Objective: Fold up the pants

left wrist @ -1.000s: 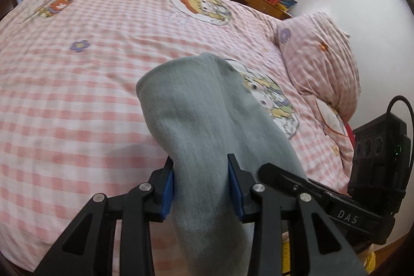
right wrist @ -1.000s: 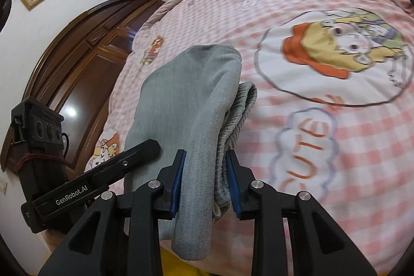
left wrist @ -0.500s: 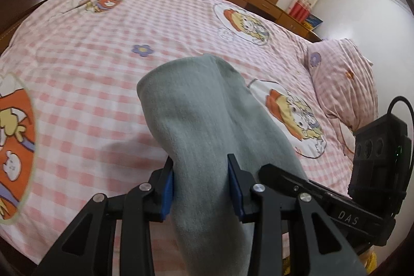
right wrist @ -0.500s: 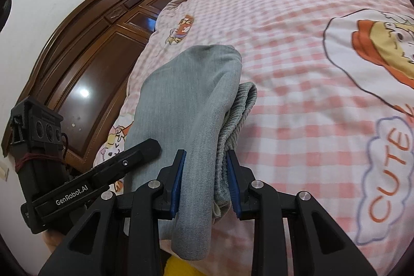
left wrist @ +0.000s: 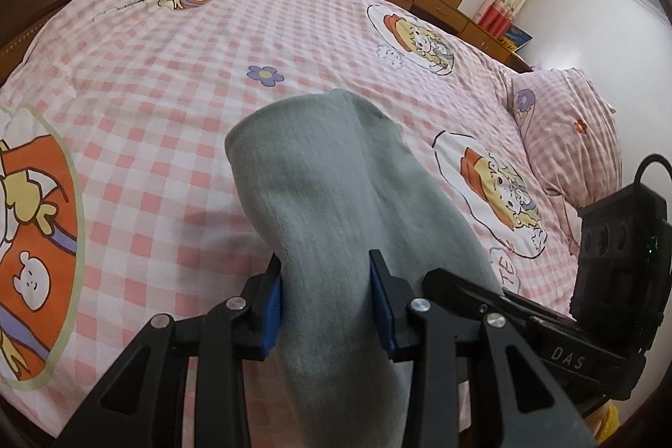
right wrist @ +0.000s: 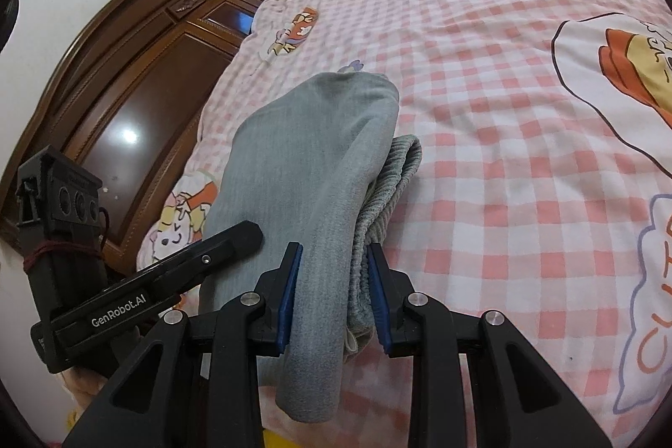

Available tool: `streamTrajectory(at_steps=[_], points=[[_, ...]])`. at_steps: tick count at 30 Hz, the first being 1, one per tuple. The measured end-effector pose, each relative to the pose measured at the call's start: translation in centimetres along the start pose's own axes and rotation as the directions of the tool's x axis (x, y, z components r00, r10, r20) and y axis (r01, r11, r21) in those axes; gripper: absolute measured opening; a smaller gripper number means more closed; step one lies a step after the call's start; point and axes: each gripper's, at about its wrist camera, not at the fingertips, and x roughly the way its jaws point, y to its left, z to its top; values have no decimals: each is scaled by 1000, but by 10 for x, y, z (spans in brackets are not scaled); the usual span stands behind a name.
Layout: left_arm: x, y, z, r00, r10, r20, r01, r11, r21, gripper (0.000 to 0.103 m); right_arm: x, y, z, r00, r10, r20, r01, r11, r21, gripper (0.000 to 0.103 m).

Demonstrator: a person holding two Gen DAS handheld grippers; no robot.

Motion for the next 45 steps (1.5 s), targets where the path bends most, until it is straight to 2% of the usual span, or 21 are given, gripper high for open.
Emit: streamTrajectory(at_steps=[15,23,27,31,35,40,41,43,45], points=[[28,26,-7,999,-17,-30,16,999,-41,38,18,-9,-2,999,-13,-29,14,1000,11,31],[37,31,-11,999,-5,-40,2,998,-61,44,23,-11,-4,996,-74,-47,73,997,-22,33],[36,32,-11,998,31,-46,-34,997,-63,53,20,-7,-3,991,-122,-49,120,991,-52,36],[24,28,-10,996,84,-21,-85,995,-43,54,9,0,-4,984,-168,-61,165,984,-61,36],[8,29,-11,992,129,7,-129,989,-71,54,-4,4,-8,983,-166,-71,161,984,-69,36],[-7,30,-22,990,136,22,-133,986,-98,53,-6,0,-15,985,-146,-97,142,989,-52,36],[-9,30,-27,990,137,24,-134,985,-106,52,-4,-3,-15,984,-147,-102,142,989,-46,36],[-11,29,-32,991,131,23,-128,985,-112,41,0,-7,-16,984,-134,-117,132,991,-20,36],[-12,28,-39,992,129,15,-126,985,-115,39,2,-10,-15,986,-123,-114,122,992,-11,36]])
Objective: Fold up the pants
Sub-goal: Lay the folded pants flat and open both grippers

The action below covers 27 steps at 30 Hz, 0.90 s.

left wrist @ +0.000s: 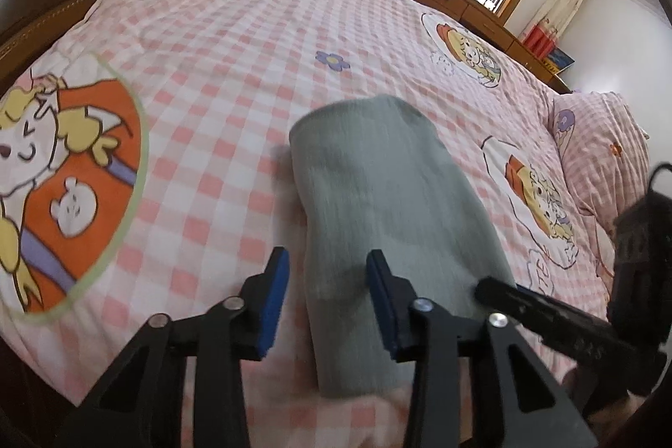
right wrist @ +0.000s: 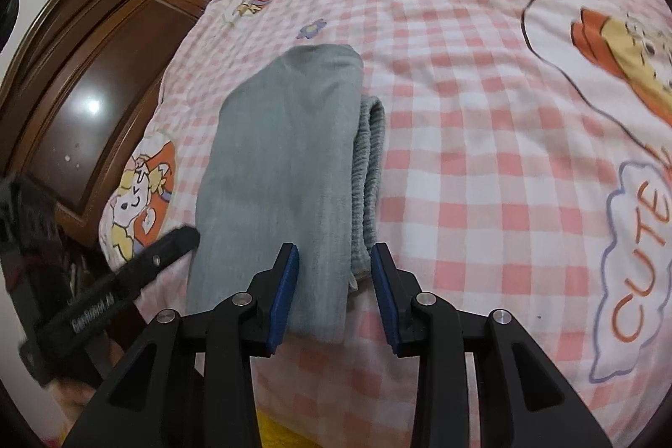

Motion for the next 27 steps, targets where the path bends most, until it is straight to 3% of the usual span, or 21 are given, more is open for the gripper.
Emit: streamTrajectory(at_steps=[4,13,17,19,22,24,27], points=[[6,0,-12,1000,-6,-22,6,1000,-1,38,1,-1,-2,998,-62,29,63,997,-41,25],[9,-3,-19,999,6,-35,-5,1000,14,38,-2,3,-4,991,-126,52,129,989,-67,25],[3,-11,-2,1000,-3,12,3,999,54,38,-21,17,-1,970,-193,148,206,975,-78,25],[5,-16,10,999,-14,36,12,998,69,38,-24,25,0,969,-162,188,182,978,-98,25],[15,-25,29,996,-23,85,15,995,98,38,-14,29,1,980,-104,168,126,983,-131,23],[28,-26,42,994,-47,103,37,995,95,37,-1,27,1,980,-116,161,141,979,-149,21],[50,-22,56,995,-19,97,12,997,77,36,20,12,4,973,-169,158,194,968,-158,7]])
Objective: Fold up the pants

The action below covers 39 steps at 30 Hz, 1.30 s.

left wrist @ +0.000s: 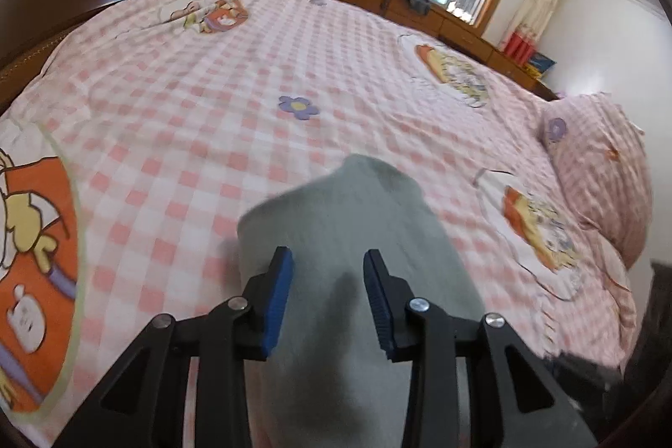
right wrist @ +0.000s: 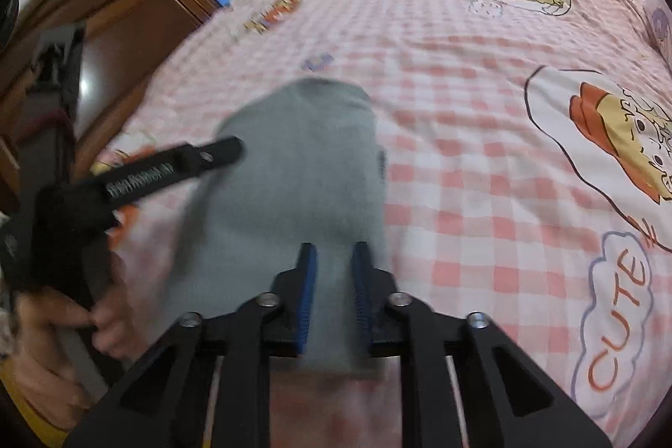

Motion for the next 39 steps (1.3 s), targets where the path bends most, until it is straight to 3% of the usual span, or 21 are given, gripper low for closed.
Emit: streamTrajectory(at_steps=[4,10,18,21,25,30,35,39], points=[[24,10,2,999,17,-47,-18,1000,-16,35,-1,-7,3,999,38,-6,-38,999,30,6],[5,7,-6,998,20,-55,-21,1000,-13,35,-16,-6,1,998,67,-1,-67,997,28,6],[-52,-4,-56,996,12,-93,-15,999,-36,36,-44,8,-18,995,96,11,-96,994,-51,9],[-59,-9,-76,994,13,-112,-18,999,-49,38,-35,8,-30,998,57,-21,-59,996,-74,9],[-60,-13,-96,990,44,-134,-49,998,-35,46,-33,-1,-42,997,70,-37,-72,997,-40,9],[-63,-10,-107,988,32,-153,-45,996,-83,47,-43,-6,-46,997,77,-31,-78,997,-23,9],[-75,-20,-109,987,86,-136,-91,995,-33,53,-55,-8,-50,998,62,-13,-62,998,-16,28],[-80,-25,-111,986,104,-132,-108,994,-16,62,-63,-8,-52,999,49,-11,-50,999,-19,30]])
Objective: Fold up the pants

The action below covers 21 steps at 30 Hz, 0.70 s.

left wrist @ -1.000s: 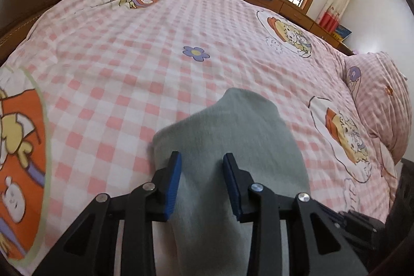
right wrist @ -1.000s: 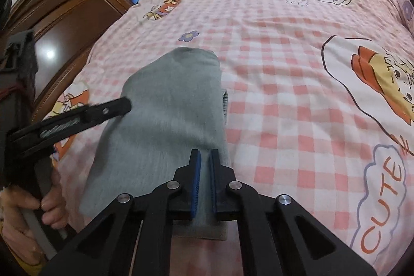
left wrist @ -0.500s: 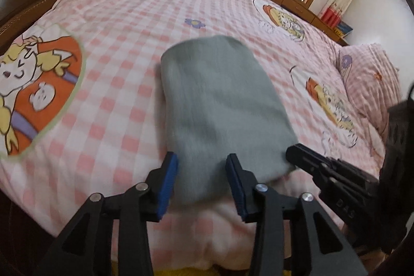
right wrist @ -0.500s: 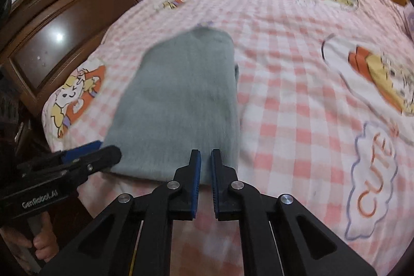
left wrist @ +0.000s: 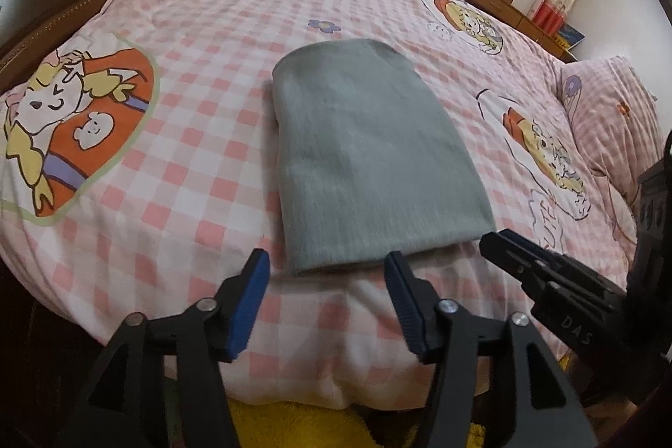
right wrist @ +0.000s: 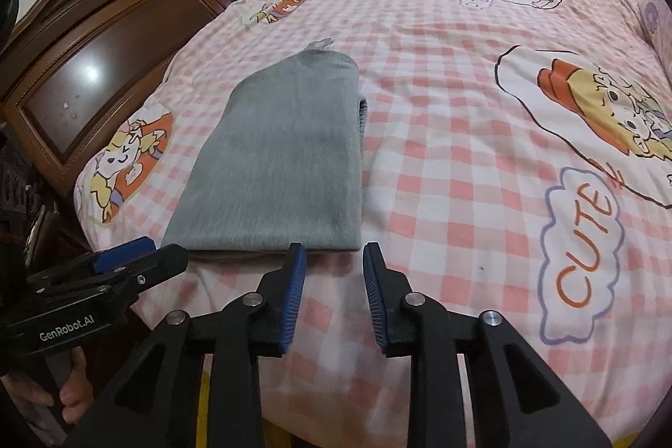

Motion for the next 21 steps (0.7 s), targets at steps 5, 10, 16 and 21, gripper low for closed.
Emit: streamTrajectory(at_steps=[5,10,16,21], points=[[-2,-3,-2,1000,14,-10,-14,1000,1,68,-5,-3,-3,1000,-25,-1,25,1000,4,60],[1,-6,-4,999,35,-10,-35,999,4,87,-6,-4,-6,998,-57,-13,57,998,-1,63],[13,-4,-7,997,67,-30,-67,998,-1,98,1,-5,-10,994,-106,-39,105,994,-18,70],[22,0,-8,995,97,-38,-98,995,-16,102,8,-6,-11,991,-116,-58,115,993,-20,70]])
